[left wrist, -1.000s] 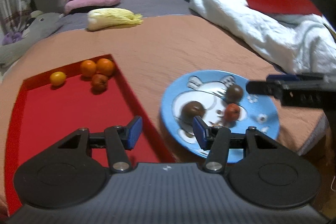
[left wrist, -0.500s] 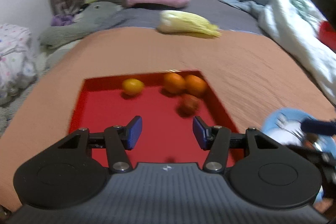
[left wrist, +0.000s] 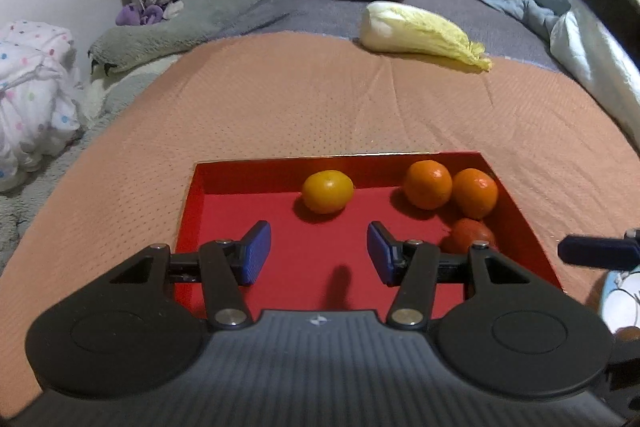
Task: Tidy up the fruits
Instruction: 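Move both open tools back over the red tray, then grasp an orange with the left tool while the right tool grasps a red tomato, then carry the held orange and red tomato over to the blue plate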
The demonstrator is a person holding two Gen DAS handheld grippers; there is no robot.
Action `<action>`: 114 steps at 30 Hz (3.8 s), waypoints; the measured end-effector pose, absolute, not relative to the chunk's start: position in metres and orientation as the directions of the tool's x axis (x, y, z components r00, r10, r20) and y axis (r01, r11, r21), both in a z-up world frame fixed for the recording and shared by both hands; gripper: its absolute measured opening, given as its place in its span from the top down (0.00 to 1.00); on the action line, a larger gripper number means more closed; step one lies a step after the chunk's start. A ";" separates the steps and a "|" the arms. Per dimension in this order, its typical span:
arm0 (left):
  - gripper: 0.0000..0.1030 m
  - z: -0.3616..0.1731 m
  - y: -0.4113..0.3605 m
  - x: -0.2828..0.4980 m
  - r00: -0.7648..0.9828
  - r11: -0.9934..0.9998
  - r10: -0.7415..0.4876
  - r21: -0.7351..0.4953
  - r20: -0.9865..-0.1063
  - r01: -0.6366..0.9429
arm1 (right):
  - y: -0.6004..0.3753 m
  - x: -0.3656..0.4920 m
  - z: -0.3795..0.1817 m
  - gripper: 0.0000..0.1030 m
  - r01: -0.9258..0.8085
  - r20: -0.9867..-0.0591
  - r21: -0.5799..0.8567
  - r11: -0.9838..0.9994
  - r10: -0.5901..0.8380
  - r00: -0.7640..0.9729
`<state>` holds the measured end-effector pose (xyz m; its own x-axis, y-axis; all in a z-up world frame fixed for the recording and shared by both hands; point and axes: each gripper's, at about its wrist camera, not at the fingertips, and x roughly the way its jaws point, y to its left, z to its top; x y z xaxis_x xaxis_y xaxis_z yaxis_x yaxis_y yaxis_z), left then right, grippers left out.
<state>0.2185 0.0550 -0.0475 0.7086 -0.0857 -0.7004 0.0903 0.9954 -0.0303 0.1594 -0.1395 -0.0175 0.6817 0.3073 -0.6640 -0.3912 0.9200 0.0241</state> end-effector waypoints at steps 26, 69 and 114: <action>0.60 -0.078 0.064 0.278 0.685 0.983 -0.183 -0.121 -0.705 0.139 | -0.127 0.206 -0.042 0.64 -0.338 -0.733 -0.011 0.941 0.222 0.643; 0.60 -0.006 -0.006 0.095 0.746 0.964 -0.242 -0.070 -0.621 0.255 | -0.234 0.019 0.024 0.64 -0.239 -0.624 0.014 0.971 0.195 0.756; 0.60 -0.043 -0.160 0.116 0.586 0.855 -0.435 -0.109 -0.683 0.508 | -0.287 0.000 -0.050 0.64 -0.196 -0.702 0.049 0.979 0.173 0.691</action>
